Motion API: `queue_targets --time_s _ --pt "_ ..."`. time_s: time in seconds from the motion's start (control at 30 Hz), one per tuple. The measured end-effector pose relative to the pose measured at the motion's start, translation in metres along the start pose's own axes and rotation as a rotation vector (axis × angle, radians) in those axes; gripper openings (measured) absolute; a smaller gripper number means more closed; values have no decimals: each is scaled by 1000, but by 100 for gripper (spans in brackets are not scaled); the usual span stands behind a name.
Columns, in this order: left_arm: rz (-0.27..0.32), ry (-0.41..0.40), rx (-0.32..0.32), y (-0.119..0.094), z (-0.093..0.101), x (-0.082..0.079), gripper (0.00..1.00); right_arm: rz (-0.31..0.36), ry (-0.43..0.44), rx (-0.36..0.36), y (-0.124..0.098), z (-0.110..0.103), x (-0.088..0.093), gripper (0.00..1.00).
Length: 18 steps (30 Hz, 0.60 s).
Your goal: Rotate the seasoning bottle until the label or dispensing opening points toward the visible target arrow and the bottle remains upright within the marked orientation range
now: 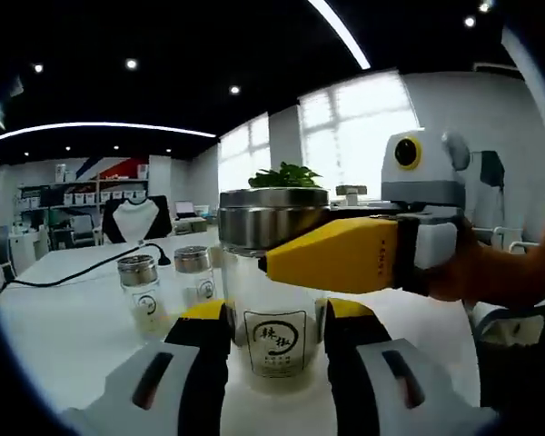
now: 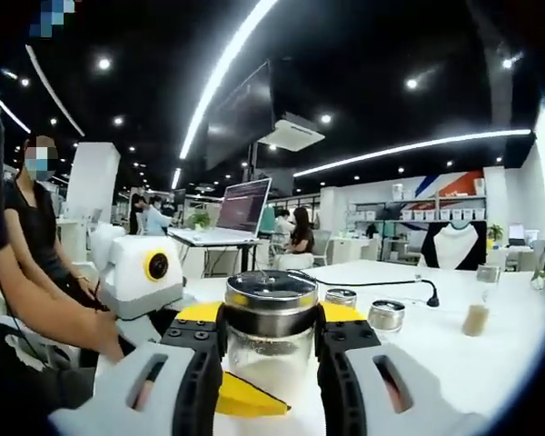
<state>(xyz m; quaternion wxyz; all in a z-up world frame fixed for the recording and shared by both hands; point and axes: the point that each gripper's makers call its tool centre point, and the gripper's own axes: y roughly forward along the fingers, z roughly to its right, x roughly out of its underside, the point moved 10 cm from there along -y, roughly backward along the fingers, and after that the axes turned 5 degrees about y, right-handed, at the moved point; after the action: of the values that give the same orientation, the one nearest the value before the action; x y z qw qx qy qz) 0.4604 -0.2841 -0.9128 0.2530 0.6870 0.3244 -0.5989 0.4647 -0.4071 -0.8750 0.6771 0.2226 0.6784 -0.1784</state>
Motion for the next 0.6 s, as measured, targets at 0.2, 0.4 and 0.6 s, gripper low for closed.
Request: queue_targets --time_s 0.2,0.4,0.6 --pt "-27 -10 -137 1 11 -1 43 7 21 170 2 -13 2 37" --pt "-19 8 -174 2 18 -2 43 2 -44 267 4 -23 3 38" --pt "61 -39 48 -6 9 -9 44 -3 5 56 -7 -14 -3 37"
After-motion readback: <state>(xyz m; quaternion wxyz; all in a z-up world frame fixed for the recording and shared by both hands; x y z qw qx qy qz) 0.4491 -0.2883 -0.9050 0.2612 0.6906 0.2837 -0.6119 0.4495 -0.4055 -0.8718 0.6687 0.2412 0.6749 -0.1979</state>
